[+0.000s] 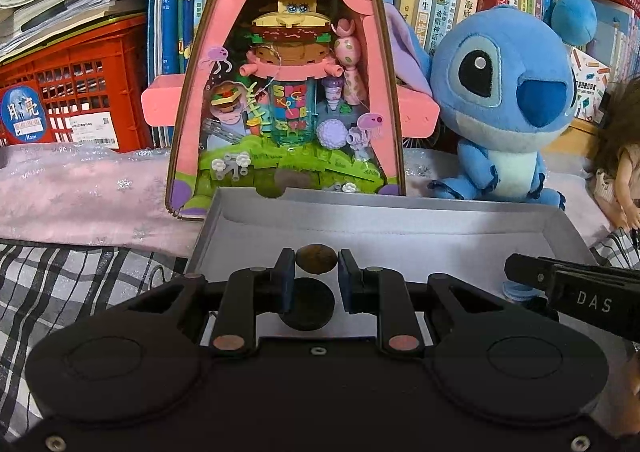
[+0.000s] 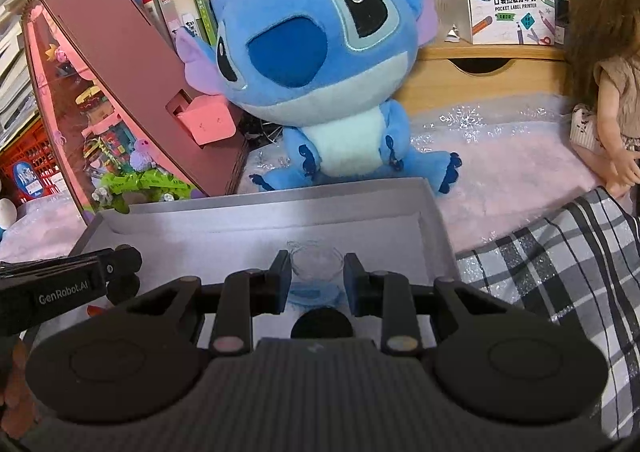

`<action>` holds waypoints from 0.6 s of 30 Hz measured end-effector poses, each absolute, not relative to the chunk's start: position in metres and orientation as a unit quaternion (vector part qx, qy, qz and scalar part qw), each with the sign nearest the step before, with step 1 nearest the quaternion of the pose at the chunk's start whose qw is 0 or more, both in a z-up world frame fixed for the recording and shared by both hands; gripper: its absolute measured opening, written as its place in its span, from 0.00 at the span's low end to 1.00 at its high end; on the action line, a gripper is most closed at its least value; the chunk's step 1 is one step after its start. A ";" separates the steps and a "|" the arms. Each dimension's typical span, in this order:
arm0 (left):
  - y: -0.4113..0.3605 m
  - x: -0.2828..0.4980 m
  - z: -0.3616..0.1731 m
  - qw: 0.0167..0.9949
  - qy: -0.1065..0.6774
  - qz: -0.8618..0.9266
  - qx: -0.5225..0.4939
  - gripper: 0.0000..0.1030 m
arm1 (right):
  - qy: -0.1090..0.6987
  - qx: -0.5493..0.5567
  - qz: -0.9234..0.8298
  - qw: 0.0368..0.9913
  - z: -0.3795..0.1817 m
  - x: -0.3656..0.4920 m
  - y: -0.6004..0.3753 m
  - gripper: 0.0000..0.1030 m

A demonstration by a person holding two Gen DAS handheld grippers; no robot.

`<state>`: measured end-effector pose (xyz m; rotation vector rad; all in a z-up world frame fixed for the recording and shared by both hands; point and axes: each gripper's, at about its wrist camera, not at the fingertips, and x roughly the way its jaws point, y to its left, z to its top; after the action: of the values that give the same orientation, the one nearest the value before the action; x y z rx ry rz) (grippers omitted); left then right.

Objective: Organize rigid objects
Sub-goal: 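Carry the brown nut and clear lid over the white tray with both grippers, then open both grippers to drop the brown nut and clear lid into the tray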

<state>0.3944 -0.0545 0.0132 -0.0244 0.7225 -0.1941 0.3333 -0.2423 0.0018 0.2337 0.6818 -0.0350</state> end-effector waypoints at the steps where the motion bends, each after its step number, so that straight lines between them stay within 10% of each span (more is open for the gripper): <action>1: -0.055 0.394 0.013 0.931 0.352 -0.095 -0.011 0.21 | 0.334 0.114 -0.017 0.935 0.002 0.334 -0.242 0.33; 18: -0.059 0.391 0.013 0.931 0.350 -0.104 0.000 0.34 | 0.344 0.118 -0.021 0.931 0.001 0.336 -0.242 0.35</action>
<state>0.3914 -0.0593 0.0126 -0.0005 0.7162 -0.2123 0.3359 -0.2425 0.0007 0.2410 0.7050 -0.0430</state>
